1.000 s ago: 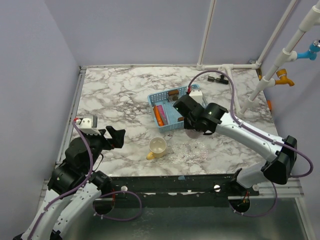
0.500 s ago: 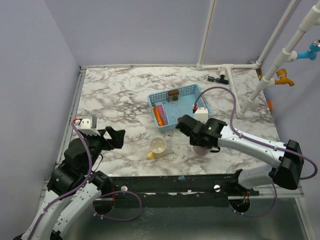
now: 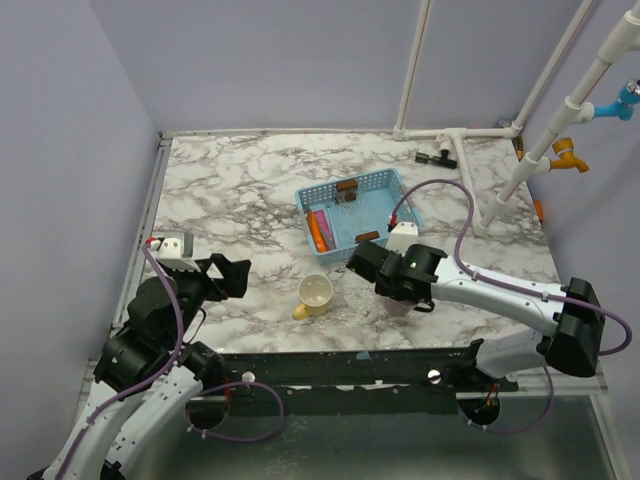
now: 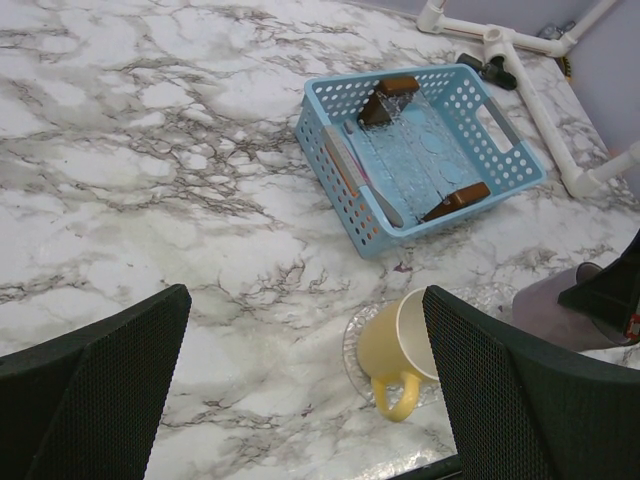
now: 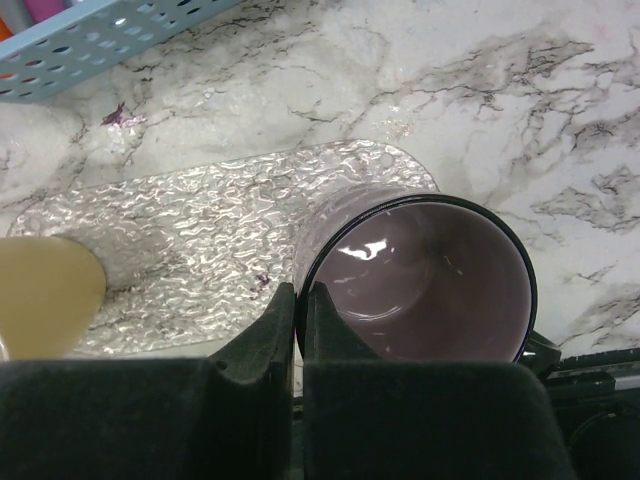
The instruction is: Prepare toiletry sets of a toothbrush and toothpaste on the tray
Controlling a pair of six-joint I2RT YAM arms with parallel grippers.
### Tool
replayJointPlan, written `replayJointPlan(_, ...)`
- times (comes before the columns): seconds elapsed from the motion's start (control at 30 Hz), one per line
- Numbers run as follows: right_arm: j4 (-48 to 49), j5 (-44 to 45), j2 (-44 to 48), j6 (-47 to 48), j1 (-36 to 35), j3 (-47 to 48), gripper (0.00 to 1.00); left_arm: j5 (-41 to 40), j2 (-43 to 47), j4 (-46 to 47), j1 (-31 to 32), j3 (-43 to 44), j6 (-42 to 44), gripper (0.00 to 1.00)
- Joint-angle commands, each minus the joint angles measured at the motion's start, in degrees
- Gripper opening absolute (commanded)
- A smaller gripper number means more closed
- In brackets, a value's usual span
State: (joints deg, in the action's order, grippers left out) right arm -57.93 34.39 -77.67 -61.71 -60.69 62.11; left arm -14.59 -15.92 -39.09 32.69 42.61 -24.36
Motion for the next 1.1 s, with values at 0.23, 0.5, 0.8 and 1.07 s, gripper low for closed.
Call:
replayJointPlan(0.23, 0.7, 7.6, -3.4, -7.2, -0.5, -1.7, 0.01, 1.1, 0.9, 0.3, -0.3, 0.0, 0.4, 0.99)
replayJointPlan(0.5, 2.0, 7.6, -5.2, -7.5, -0.5, -2.2, 0.01, 1.1, 0.9, 0.3, -0.3, 0.0, 0.4, 0.99)
replayJointPlan(0.8, 2.9, 7.4, -6.8, -8.2, -0.5, -3.2, 0.01, 1.2, 1.0, 0.4, -0.3, -0.1, 0.4, 0.99)
replayJointPlan(1.07, 2.8, 7.2, -8.6, -8.1, -0.5, -2.8, 0.12, 1.3, 1.0, 0.4, -0.3, -0.1, 0.4, 0.99)
